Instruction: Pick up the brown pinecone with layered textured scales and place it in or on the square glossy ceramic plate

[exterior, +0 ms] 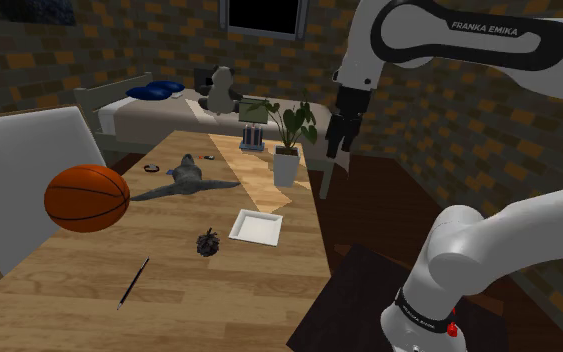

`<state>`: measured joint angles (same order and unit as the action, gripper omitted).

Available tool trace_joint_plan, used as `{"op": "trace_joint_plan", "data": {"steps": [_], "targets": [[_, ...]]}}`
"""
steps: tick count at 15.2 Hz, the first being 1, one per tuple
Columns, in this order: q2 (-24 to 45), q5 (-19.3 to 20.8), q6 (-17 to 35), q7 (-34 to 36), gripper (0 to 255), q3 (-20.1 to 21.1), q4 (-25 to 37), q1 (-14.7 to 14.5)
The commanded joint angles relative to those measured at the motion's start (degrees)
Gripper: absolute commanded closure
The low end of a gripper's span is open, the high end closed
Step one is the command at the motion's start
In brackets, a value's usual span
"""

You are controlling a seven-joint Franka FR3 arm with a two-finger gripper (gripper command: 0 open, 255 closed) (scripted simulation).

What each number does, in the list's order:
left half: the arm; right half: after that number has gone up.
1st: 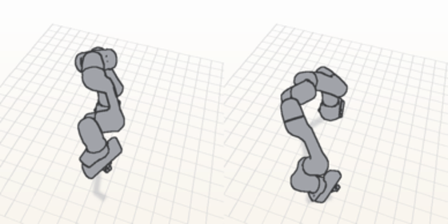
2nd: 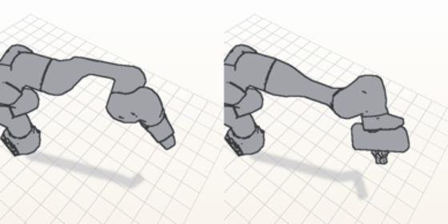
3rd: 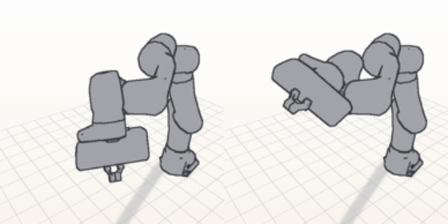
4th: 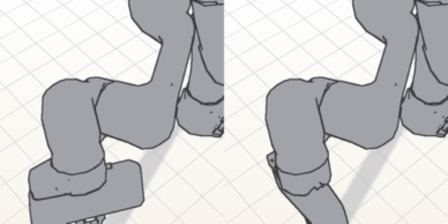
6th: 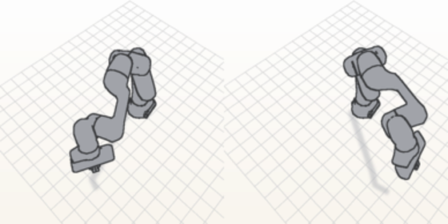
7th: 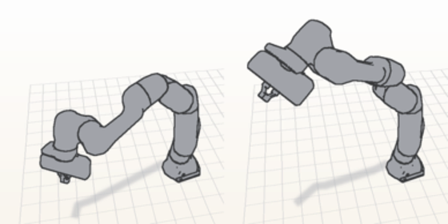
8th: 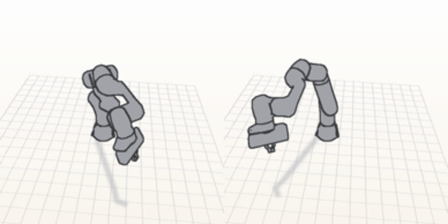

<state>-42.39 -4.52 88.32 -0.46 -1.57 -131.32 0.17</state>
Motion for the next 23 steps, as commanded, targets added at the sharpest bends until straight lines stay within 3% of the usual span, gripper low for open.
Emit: {"op": "trace_joint_plan", "data": {"steps": [1,12,23], "targets": [[0.0,0.0,0.0,0.0,0,0.0,0.0,0.0],[15.7,-2.9,20.8,-1.9,0,2.0,-4.3,-2.6],[37.3,-5.6,37.7,-4.3,0,4.1,1.1,-5.2]]}}
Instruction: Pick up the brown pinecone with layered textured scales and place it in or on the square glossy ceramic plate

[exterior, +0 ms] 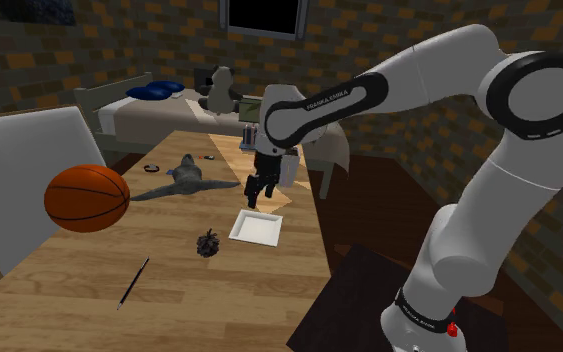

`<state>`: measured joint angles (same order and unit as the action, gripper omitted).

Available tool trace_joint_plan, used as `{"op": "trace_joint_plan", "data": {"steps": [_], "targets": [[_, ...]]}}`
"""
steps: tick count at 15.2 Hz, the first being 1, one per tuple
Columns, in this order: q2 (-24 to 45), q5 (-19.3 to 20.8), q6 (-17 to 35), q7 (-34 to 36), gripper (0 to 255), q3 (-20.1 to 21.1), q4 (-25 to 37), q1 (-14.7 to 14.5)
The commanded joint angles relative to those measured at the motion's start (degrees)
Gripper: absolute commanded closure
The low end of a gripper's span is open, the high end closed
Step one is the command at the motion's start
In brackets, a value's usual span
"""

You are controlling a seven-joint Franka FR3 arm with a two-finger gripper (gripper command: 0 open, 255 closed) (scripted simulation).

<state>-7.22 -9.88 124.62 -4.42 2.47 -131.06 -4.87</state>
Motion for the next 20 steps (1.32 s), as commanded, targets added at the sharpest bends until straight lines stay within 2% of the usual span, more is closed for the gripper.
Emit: {"op": "trace_joint_plan", "data": {"steps": [1,8,14,20], "targets": [[4.3,-0.4,2.6,-0.6,0,0.3,1.8,-0.3],[19.2,-1.1,9.4,-1.7,0,1.6,10.6,-1.7],[32.2,-0.7,12.5,-2.1,0,2.5,20.9,-2.9],[35.3,-0.8,15.3,-2.2,0,2.6,21.3,-3.3]]}}
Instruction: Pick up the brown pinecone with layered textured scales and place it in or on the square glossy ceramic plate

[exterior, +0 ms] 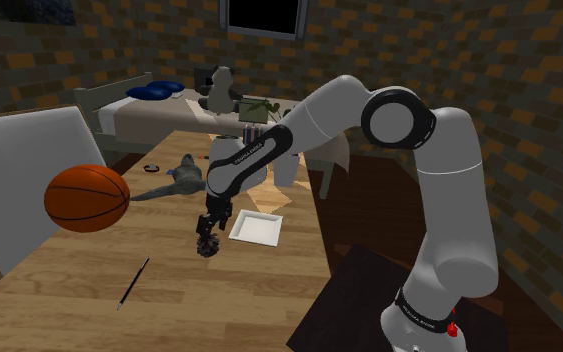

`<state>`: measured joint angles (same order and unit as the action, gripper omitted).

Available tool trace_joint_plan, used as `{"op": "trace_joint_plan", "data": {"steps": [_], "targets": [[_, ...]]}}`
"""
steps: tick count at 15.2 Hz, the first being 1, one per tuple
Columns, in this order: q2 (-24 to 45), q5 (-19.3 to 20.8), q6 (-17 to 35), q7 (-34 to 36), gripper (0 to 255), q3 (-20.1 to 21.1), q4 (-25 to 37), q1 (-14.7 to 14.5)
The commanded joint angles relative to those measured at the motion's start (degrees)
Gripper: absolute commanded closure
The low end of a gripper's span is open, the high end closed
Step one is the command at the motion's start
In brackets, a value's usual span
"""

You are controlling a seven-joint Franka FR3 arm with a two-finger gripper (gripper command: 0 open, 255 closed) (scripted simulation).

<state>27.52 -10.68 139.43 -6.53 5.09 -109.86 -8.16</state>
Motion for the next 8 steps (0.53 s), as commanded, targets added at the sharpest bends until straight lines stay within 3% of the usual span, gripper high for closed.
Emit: {"op": "trace_joint_plan", "data": {"steps": [1,8], "targets": [[1.2,-0.1,1.1,-0.1,0,0.1,0.1,-0.1],[2.1,-0.1,1.9,-0.1,0,0.1,0.2,-0.2]]}}
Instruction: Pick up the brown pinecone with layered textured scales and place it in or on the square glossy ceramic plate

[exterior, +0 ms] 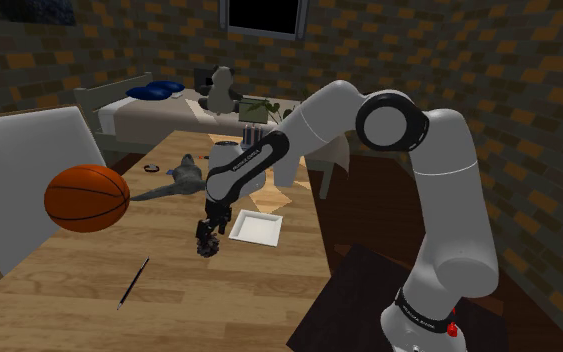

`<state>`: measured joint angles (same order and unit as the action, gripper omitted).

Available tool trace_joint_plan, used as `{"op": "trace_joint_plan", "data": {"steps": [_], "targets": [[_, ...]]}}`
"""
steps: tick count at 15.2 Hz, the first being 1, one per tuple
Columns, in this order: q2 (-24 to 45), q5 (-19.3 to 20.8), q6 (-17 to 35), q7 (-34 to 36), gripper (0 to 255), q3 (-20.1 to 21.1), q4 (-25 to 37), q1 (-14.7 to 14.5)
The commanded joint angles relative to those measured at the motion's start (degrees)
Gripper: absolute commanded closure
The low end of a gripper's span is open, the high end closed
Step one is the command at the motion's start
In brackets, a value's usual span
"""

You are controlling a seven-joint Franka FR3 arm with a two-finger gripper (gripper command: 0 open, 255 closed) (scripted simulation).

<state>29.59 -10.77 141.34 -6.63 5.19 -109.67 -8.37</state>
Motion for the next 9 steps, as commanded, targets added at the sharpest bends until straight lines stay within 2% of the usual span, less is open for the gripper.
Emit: {"op": "trace_joint_plan", "data": {"steps": [1,2,3,9], "targets": [[0.0,0.0,0.0,0.0,0,0.0,0.0,0.0],[0.0,0.0,0.0,0.0,0,0.0,0.0,0.0],[0.0,0.0,0.0,0.0,255,0.0,0.0,0.0],[0.0,0.0,0.0,0.0,255,0.0,0.1,0.0]]}}
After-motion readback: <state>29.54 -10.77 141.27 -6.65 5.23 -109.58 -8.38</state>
